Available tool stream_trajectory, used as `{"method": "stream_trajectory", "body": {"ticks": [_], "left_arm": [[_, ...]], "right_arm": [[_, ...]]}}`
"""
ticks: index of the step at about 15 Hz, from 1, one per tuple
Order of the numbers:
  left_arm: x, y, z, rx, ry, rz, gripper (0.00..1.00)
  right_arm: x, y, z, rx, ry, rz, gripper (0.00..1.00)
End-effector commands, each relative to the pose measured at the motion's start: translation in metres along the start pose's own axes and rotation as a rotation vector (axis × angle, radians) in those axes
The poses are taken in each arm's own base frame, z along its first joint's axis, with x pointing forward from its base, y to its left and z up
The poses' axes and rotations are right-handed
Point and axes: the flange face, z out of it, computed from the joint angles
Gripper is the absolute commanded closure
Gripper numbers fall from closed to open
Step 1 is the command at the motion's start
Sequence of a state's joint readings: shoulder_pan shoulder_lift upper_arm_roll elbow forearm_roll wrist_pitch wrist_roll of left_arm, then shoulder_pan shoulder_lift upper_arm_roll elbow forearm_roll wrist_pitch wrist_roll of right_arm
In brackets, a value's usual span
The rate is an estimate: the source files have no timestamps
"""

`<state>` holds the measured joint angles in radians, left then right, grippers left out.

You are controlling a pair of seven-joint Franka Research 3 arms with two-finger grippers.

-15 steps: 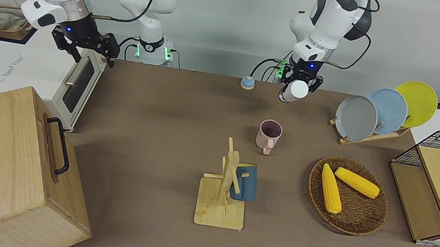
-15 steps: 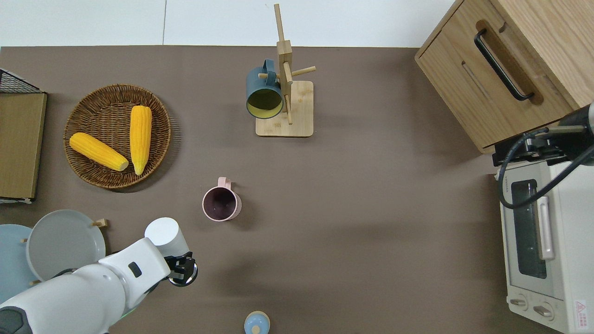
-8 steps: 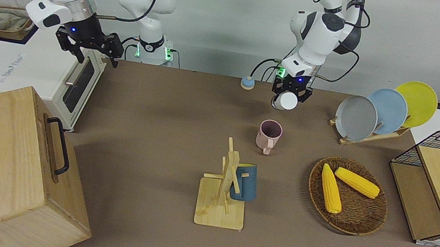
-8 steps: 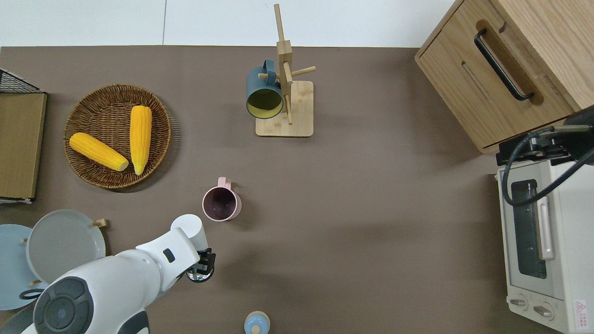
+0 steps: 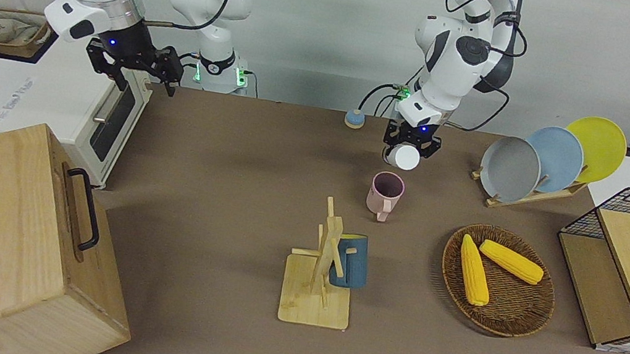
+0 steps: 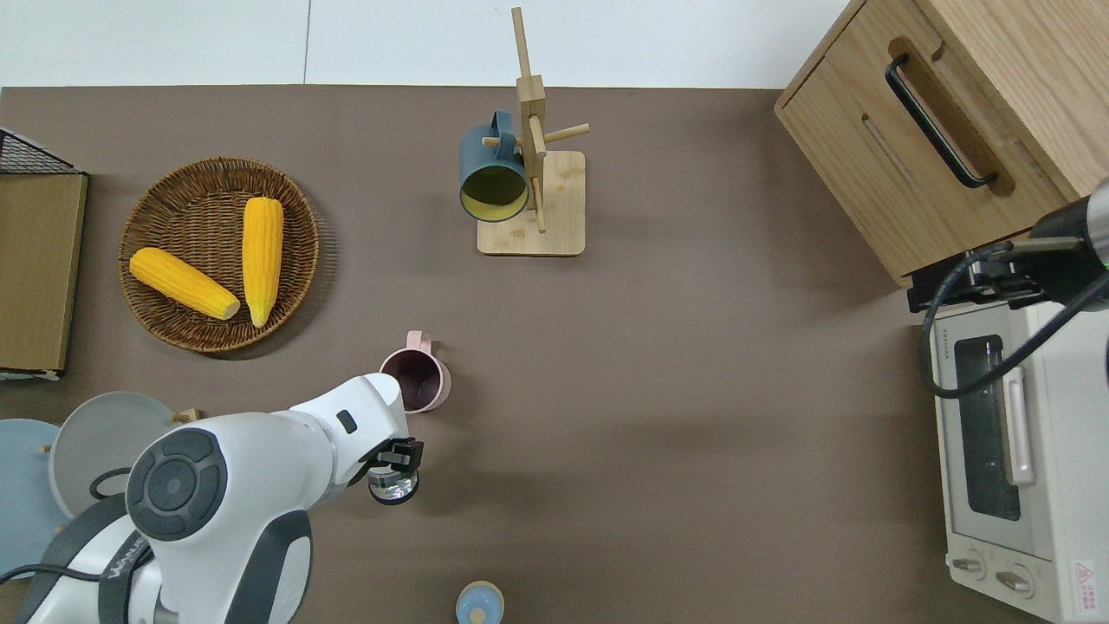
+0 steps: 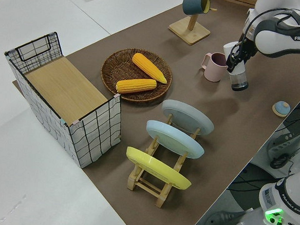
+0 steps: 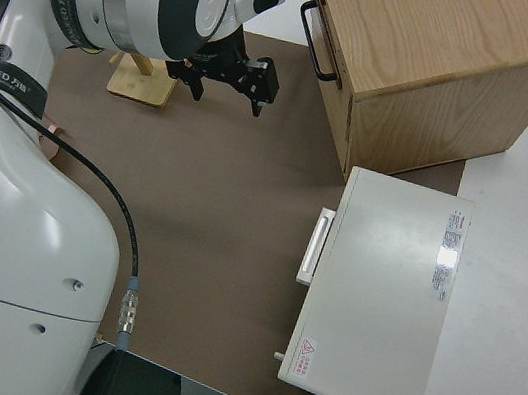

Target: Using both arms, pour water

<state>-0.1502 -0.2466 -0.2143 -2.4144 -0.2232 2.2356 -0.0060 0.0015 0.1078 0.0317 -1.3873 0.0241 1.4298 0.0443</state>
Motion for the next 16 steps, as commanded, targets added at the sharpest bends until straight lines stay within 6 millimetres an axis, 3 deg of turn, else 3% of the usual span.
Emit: {"method": "stream_trajectory", "body": {"ticks": [1, 11, 16], "left_arm": [[0.017, 0.007, -0.005, -0.014, -0.039, -0.008, 0.96], [0.038, 0.011, -0.009, -0.02, -0.248, 0.008, 0.96], [0.032, 0.01, -0.006, 0.006, -0.301, 0.0, 0.98]], "right_arm": [[-0.004, 0.0, -0.004, 0.022, 0.011, -0.022, 0.009], [-0.004, 0.001, -0.004, 0.022, 0.011, -0.02, 0.009], [-0.004, 0.0, -0.004, 0.024, 0.011, -0.021, 0.009]]}}
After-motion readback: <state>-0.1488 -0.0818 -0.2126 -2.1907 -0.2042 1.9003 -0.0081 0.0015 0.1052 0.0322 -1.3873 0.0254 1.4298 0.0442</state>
